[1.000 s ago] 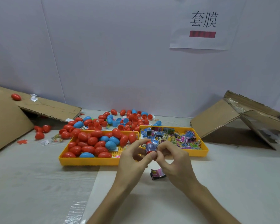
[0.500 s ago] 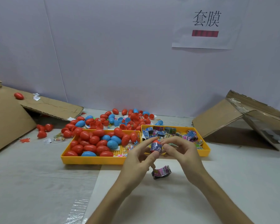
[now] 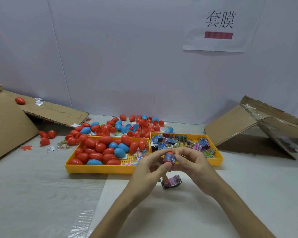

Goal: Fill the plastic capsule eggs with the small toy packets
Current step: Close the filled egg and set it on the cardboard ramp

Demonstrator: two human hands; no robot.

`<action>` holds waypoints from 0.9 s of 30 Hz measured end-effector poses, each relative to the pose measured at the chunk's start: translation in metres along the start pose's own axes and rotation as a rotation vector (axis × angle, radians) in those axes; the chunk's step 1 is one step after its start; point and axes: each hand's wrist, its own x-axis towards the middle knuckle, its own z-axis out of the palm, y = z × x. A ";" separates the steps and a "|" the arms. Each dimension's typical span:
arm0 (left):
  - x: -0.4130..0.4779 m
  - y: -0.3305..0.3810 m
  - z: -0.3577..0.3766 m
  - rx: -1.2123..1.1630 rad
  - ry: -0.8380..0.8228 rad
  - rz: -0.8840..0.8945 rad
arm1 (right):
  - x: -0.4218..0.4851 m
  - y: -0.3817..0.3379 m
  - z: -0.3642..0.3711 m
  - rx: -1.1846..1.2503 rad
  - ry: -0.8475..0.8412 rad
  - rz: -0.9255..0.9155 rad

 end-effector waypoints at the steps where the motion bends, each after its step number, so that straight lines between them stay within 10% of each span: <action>1: 0.000 0.001 0.000 -0.006 -0.002 0.005 | 0.000 0.000 0.000 -0.003 -0.002 0.007; 27: -0.001 -0.002 0.004 -0.101 -0.020 -0.097 | -0.001 -0.003 -0.001 0.117 0.042 -0.011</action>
